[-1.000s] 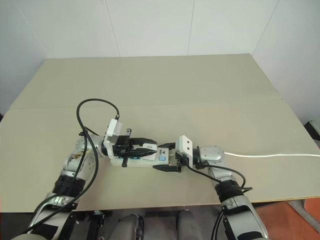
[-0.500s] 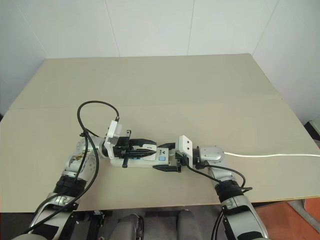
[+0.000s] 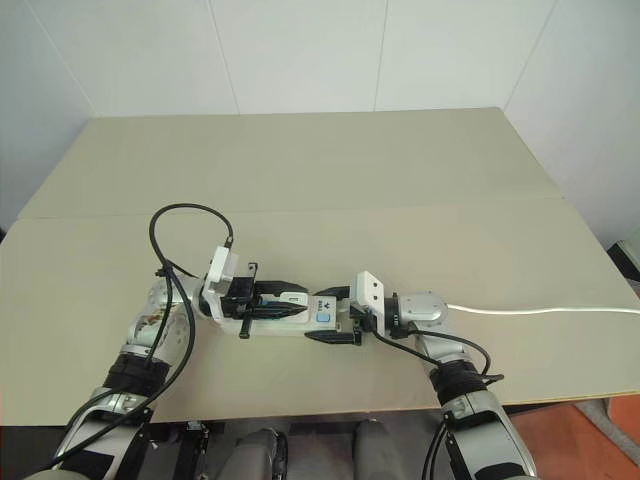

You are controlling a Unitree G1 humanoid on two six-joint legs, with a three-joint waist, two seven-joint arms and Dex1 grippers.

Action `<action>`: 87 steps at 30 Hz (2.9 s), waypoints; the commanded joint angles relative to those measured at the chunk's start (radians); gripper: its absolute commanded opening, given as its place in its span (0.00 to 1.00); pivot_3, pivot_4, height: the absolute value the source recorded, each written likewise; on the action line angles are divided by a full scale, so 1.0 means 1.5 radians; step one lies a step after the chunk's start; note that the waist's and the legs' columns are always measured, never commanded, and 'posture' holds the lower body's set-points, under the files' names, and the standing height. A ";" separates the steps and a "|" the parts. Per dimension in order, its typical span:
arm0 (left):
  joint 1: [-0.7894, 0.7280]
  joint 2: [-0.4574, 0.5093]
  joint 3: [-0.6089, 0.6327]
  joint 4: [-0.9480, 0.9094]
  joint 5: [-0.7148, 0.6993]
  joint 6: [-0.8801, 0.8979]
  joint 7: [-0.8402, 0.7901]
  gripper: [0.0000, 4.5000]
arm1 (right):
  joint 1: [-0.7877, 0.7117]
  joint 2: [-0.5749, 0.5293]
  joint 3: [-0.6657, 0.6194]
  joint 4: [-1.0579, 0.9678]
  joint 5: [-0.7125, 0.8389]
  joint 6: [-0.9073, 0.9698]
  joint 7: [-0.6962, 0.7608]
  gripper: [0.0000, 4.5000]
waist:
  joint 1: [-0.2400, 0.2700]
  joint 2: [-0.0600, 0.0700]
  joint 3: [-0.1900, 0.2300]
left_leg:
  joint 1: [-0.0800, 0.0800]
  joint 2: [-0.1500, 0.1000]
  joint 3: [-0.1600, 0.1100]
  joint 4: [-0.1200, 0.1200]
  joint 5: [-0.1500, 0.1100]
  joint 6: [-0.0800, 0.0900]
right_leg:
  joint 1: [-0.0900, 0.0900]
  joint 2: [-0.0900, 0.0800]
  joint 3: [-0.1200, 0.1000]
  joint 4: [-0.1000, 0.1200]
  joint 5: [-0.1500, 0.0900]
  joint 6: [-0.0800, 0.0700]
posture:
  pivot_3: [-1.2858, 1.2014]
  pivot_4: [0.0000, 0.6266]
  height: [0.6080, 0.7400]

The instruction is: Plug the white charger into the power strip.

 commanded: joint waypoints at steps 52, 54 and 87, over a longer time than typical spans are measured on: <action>0.041 0.086 -0.021 -0.034 0.024 0.044 0.041 0.99 | -0.015 -0.004 -0.002 -0.008 0.018 -0.006 -0.002 0.76 | 0.006 0.000 0.000 | 0.012 0.000 0.003 -0.006 0.000 0.000 | 0.008 0.000 0.005 -0.002 0.000 0.001 | 0.52 0.24 1.00; 0.032 0.104 -0.005 -0.058 0.008 0.072 0.038 0.99 | -0.016 -0.005 -0.002 -0.007 0.020 -0.002 0.000 0.76 | 0.005 0.000 0.000 | 0.012 0.000 0.003 -0.006 0.000 0.000 | 0.008 0.000 0.005 -0.002 0.000 0.001 | 0.52 0.24 1.00; 0.345 0.437 0.374 -0.299 -0.046 0.201 0.025 1.00 | 0.292 -0.405 -0.389 -0.332 0.189 0.187 -0.009 0.99 | 0.017 0.000 0.001 | 0.000 0.000 0.007 -0.010 -0.001 0.002 | -0.002 -0.001 0.005 -0.008 -0.001 0.001 | 0.52 0.24 1.00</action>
